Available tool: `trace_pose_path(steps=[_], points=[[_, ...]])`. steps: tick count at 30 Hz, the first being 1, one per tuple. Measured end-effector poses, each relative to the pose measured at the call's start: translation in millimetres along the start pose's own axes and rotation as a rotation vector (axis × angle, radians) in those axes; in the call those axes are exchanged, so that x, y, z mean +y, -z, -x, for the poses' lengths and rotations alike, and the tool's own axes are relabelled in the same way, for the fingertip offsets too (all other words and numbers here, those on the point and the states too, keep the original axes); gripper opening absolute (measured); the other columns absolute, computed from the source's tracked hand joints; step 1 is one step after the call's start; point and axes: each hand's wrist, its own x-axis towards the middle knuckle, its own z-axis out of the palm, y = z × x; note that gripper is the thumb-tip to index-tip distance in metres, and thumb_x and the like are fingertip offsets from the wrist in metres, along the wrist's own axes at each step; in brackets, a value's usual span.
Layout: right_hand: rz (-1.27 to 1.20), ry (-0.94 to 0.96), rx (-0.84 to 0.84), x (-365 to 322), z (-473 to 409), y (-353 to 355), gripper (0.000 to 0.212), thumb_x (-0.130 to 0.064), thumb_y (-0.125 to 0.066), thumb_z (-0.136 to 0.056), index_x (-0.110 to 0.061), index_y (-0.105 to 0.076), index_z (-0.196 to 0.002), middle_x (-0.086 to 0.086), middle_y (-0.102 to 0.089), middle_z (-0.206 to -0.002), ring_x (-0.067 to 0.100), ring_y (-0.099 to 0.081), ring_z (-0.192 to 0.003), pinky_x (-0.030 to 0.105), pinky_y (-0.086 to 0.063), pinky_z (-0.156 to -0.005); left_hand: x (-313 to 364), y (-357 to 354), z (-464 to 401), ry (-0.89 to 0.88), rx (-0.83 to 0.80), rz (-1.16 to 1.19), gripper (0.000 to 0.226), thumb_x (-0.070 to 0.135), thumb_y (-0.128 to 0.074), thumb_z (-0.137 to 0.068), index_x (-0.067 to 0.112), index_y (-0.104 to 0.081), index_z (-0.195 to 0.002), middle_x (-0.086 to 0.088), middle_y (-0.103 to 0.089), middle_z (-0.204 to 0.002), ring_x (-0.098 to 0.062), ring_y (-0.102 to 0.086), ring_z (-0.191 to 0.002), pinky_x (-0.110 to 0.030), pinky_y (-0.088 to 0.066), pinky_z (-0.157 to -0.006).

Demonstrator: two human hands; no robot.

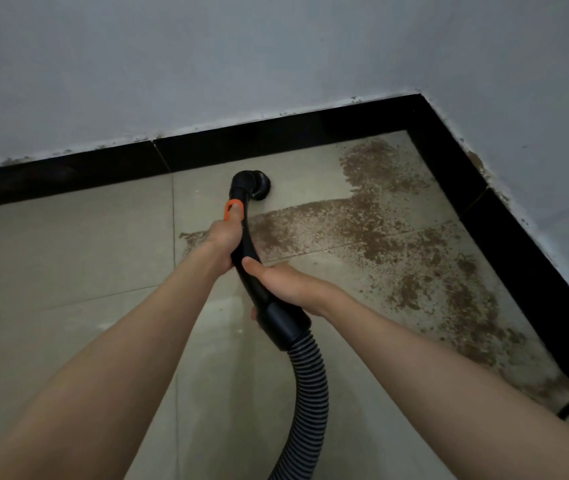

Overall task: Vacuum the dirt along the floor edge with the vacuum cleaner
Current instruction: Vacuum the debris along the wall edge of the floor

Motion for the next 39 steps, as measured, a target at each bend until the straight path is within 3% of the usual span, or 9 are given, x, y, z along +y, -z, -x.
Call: trace_pose_path(steps=[3,8,12,15,17,22,28,33,39], points=[[0.056,-0.004,0.007,-13,-8,-39,0.051,-0.056,-0.038,-0.099,-0.008,-0.052,-0.086,0.011,-0.066,-0.069,0.018,-0.064,-0.046,0.025,-0.054,-0.053,-5,42,2,0.010,0.029,0.047,0.059,0.051,-0.041,-0.097,-0.003,-0.049,-0.121,-0.011,-0.054,-0.082,-0.025,-0.053,-0.069,-0.040,-0.049,-0.075],[0.234,0.041,-0.018,-26,-10,-98,0.053,-0.059,-0.035,-0.097,-0.012,-0.050,-0.077,0.022,-0.069,-0.099,0.038,-0.069,-0.090,0.046,-0.056,-0.088,-29,107,17,0.046,0.089,0.145,0.063,0.049,-0.040,-0.098,-0.006,-0.044,-0.128,-0.014,-0.053,-0.085,-0.027,-0.053,-0.071,-0.042,-0.048,-0.078],[0.335,0.037,-0.047,-21,-2,-114,0.055,-0.060,-0.033,-0.097,-0.012,-0.052,-0.077,0.022,-0.069,-0.098,0.036,-0.068,-0.086,0.045,-0.056,-0.088,-49,124,35,0.081,0.074,0.244,0.065,0.049,-0.038,-0.099,-0.009,-0.045,-0.126,-0.015,-0.058,-0.082,-0.025,-0.053,-0.064,-0.036,-0.047,-0.062],[0.379,0.016,-0.051,-12,8,-116,0.056,-0.059,-0.034,-0.097,-0.011,-0.054,-0.076,0.016,-0.068,-0.084,0.030,-0.066,-0.073,0.039,-0.057,-0.083,-63,123,45,0.088,0.057,0.303,0.056,0.050,-0.037,-0.099,-0.003,-0.054,-0.107,-0.012,-0.053,-0.070,-0.024,-0.050,-0.058,-0.035,-0.046,-0.058],[0.394,0.015,-0.056,-8,14,-116,0.055,-0.058,-0.035,-0.098,-0.011,-0.053,-0.075,0.015,-0.067,-0.082,0.029,-0.064,-0.071,0.038,-0.056,-0.081,-70,120,51,0.102,0.053,0.349,0.049,0.050,-0.038,-0.099,0.004,-0.054,-0.093,-0.009,-0.048,-0.065,-0.022,-0.048,-0.057,-0.036,-0.046,-0.059],[0.415,0.001,-0.041,-3,27,-113,0.056,-0.058,-0.034,-0.098,-0.010,-0.053,-0.078,0.023,-0.069,-0.100,0.032,-0.065,-0.082,0.043,-0.055,-0.090,-78,113,56,0.101,0.015,0.339,0.051,0.052,-0.036,-0.098,0.006,-0.053,-0.112,-0.008,-0.047,-0.065,-0.021,-0.047,-0.055,-0.036,-0.044,-0.058],[0.381,-0.036,0.008,-2,32,-103,0.057,-0.058,-0.034,-0.098,-0.006,-0.055,-0.085,0.022,-0.070,-0.099,0.031,-0.065,-0.077,0.040,-0.057,-0.086,-67,94,58,0.122,0.035,0.322,0.047,0.051,-0.042,-0.097,0.006,-0.047,-0.086,-0.009,-0.050,-0.072,-0.024,-0.050,-0.060,-0.038,-0.047,-0.065],[0.316,-0.054,0.034,5,34,-90,0.058,-0.060,-0.035,-0.096,-0.007,-0.054,-0.083,0.022,-0.069,-0.096,0.032,-0.065,-0.075,0.042,-0.057,-0.086,-59,76,59,0.104,-0.003,0.269,0.047,0.049,-0.041,-0.098,0.003,-0.044,-0.105,-0.012,-0.050,-0.073,-0.025,-0.051,-0.057,-0.036,-0.047,-0.055],[0.257,-0.047,0.065,14,33,-73,0.055,-0.061,-0.036,-0.095,-0.010,-0.053,-0.080,0.021,-0.069,-0.093,0.035,-0.067,-0.079,0.046,-0.057,-0.087,-51,52,56,0.084,-0.022,0.201,0.044,0.048,-0.040,-0.098,0.007,-0.047,-0.086,-0.010,-0.049,-0.071,-0.025,-0.050,-0.061,-0.039,-0.046,-0.071]])
